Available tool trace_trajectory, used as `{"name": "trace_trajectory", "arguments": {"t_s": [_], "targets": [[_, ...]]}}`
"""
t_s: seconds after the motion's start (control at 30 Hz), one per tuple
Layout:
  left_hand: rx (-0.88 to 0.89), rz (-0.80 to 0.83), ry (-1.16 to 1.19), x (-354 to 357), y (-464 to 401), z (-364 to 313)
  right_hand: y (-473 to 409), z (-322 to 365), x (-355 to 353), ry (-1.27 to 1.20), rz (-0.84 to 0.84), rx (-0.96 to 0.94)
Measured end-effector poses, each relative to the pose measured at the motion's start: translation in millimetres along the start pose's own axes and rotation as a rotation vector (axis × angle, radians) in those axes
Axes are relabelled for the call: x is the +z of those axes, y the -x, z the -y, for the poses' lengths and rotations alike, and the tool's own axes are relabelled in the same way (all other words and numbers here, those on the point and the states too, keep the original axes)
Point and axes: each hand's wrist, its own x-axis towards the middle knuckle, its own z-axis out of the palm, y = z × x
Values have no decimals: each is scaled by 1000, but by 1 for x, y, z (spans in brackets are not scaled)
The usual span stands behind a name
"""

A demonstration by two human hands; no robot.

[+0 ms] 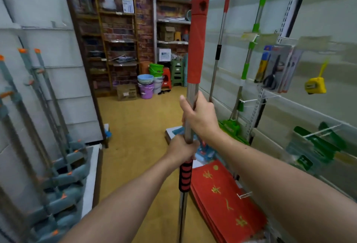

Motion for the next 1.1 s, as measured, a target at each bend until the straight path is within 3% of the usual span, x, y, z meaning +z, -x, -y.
{"name": "trace_trajectory", "arguments": {"t_s": [0.2,0.47,0.63,1.1], "targets": [[41,-70,56,-24,-98,-5,-92,-17,40,-342,-94,78],[57,-49,13,-39,-235,13,-216,-79,78,-366,-62,49],[34,25,-32,-48,-332,10,-305,-122,94,-261,-115,31],[162,347,-194,-104,-580,5,-505,-194,150,-177,-259,41]]}}
